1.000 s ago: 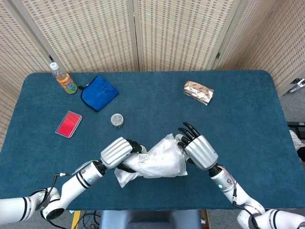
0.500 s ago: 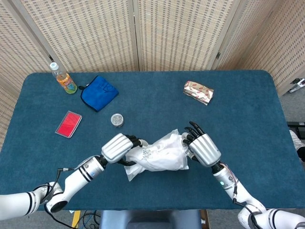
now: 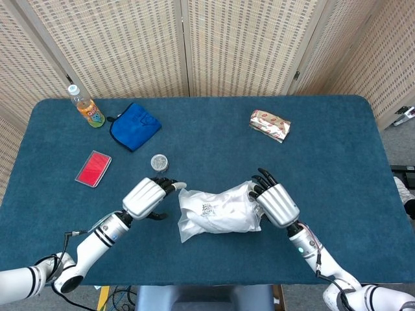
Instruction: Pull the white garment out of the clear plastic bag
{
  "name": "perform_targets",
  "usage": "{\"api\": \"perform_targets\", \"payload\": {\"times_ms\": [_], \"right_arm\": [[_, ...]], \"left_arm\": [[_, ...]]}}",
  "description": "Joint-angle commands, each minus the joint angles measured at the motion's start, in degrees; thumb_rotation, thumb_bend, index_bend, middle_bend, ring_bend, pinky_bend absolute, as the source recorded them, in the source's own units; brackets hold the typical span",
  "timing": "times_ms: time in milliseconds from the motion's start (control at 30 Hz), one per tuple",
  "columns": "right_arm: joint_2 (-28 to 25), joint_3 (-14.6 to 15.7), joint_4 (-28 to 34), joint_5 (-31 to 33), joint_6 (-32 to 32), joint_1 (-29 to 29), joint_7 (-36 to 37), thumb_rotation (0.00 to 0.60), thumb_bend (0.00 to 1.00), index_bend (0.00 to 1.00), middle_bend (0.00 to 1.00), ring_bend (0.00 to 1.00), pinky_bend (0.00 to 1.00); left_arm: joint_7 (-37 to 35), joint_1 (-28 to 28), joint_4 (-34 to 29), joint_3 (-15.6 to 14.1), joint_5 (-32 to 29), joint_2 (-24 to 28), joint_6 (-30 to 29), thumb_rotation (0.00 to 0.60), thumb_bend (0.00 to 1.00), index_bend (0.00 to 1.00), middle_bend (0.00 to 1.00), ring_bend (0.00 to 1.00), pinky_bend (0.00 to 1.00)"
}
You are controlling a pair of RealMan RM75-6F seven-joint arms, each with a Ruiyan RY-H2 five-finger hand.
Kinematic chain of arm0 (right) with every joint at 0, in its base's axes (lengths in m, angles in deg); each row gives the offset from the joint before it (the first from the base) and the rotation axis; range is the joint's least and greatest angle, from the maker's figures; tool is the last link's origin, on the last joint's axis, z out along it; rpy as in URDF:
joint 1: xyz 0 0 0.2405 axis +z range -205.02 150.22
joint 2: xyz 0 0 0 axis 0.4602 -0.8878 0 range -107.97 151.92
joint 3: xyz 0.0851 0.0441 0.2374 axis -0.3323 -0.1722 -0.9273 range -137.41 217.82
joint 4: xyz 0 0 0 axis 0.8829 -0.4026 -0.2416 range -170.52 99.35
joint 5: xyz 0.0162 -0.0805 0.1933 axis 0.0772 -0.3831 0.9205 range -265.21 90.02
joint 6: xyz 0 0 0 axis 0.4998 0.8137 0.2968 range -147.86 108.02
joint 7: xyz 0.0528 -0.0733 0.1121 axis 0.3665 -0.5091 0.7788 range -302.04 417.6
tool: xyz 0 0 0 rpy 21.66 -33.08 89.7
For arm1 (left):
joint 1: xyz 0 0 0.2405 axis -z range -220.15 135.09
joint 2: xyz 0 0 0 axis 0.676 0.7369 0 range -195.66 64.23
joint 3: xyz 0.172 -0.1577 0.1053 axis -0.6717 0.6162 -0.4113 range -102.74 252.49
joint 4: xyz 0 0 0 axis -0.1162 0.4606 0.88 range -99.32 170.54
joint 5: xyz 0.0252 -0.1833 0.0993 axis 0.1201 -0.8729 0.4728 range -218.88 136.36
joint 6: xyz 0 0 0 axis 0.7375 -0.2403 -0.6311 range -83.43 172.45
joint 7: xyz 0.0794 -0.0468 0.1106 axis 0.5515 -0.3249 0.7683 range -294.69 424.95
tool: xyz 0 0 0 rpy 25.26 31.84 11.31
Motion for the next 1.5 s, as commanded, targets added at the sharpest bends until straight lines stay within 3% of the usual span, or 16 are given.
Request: {"api": "perform_targets", "payload": {"times_ms": [33, 167, 300, 433, 533, 800, 1500], "right_arm": [[-0.16, -0.11, 0.15, 0.19, 0.13, 0.07, -0.25, 0.600, 0.63, 0.82, 0.42, 0.22, 0.15], [-0.62, -0.41, 0.81, 0.77, 0.30, 0.10, -0.50, 0.600, 0.63, 0.82, 0.42, 0.22, 0.15], [-1.01, -0.62, 1.42, 1.08, 0.41, 0.17, -0.95, 0.600, 0.63, 0.82, 0.42, 0.22, 0.15], [-1.27, -0.64, 1.86, 1.31, 0.64, 0.23, -1.56, 0.600, 0.63, 0.82, 0.42, 0.22, 0.15], [-1.24, -0.58, 2.10, 1.45, 0.82, 0.27, -1.82, 0.600, 0.63, 0.82, 0.42, 0.22, 0.15], [-1.17, -0.44, 2.43, 1.62, 0.99, 0.29, -2.39, 0.600, 0.63, 0.82, 0.42, 0.22, 0.15], [-1.00, -0.33, 2.09, 2.24, 1.71, 0.52, -2.80, 0.600, 0.63, 0.82, 0.42, 0.22, 0.15]], "left_arm": [[-5.72, 0.37, 2.04, -3.70, 6.97, 2.02, -0.97, 0.600, 0.13, 0.39, 0.45, 0.47, 0.49], [-9.12, 1.48, 7.09, -6.53, 15.13, 1.89, -4.29, 0.600, 0.13, 0.42, 0.55, 0.54, 0.54], [-11.33, 2.66, 11.22, -8.63, 20.84, 0.62, -6.90, 0.600, 0.13, 0.42, 0.59, 0.57, 0.54], [-11.45, 3.88, 14.80, -10.03, 25.31, -1.36, -8.90, 0.600, 0.13, 0.36, 0.63, 0.61, 0.58], [-10.56, 5.19, 17.12, -10.90, 27.52, -2.75, -8.30, 0.600, 0.13, 0.30, 0.65, 0.65, 0.67], [-10.48, 6.94, 22.62, -10.77, 27.62, -7.26, -7.31, 0.600, 0.13, 0.27, 0.74, 0.75, 0.80], [-14.35, 7.78, 33.47, -13.47, 27.88, -14.89, -11.06, 0.600, 0.13, 0.32, 0.78, 0.79, 0.81]]}}
